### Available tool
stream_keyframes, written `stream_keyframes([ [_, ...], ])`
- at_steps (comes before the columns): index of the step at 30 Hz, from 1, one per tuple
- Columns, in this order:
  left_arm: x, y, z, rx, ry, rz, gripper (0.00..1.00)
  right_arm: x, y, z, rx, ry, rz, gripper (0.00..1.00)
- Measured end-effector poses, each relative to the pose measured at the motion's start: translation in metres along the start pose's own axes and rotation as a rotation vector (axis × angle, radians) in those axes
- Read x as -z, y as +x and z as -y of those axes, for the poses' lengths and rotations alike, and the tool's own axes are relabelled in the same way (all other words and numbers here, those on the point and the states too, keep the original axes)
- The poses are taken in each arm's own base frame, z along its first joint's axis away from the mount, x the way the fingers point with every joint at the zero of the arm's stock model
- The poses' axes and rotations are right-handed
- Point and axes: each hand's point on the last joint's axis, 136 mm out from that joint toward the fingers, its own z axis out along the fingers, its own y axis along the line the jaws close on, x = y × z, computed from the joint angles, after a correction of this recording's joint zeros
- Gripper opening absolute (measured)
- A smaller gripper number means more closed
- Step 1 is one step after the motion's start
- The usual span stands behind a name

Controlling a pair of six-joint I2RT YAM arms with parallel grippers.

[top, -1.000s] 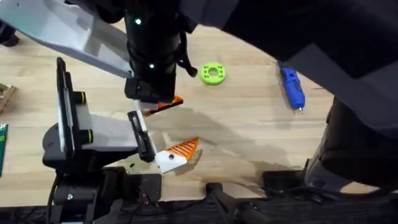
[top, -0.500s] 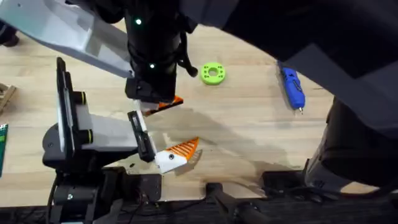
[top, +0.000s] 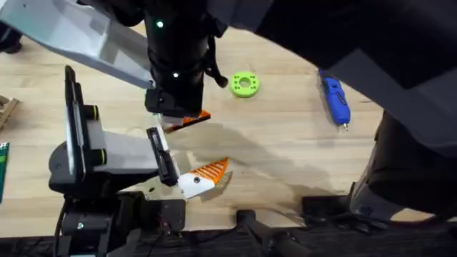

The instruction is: Pick up the gripper from the table and insert it into the empty holder that is missing its gripper. Then pick up a screw, insert it into the mounting hole, and use the screwdriver to tighten it. Finally, clean up the table by picking up the vegetable and placing it into the bucket.

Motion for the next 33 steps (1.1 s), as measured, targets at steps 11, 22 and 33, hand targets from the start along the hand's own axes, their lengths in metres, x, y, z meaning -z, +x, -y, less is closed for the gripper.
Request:
stream_keyframes([
  [11, 0.0, 0.0, 0.0, 0.0, 0.0, 0.0, 0.986, 0.0, 0.0, 0.0, -0.002, 0.0, 0.001, 0.007],
  [22, 0.0, 0.0, 0.0, 0.001, 0.0, 0.0, 0.985, -0.007, -0.001, -0.001, -0.003, -0.007, -0.014, 0.007],
  [33, 0.0, 0.0, 0.001, 0.003, 0.003, 0.0, 0.985, -0.013, -0.003, -0.003, 0.004, -0.011, -0.024, 0.007],
])
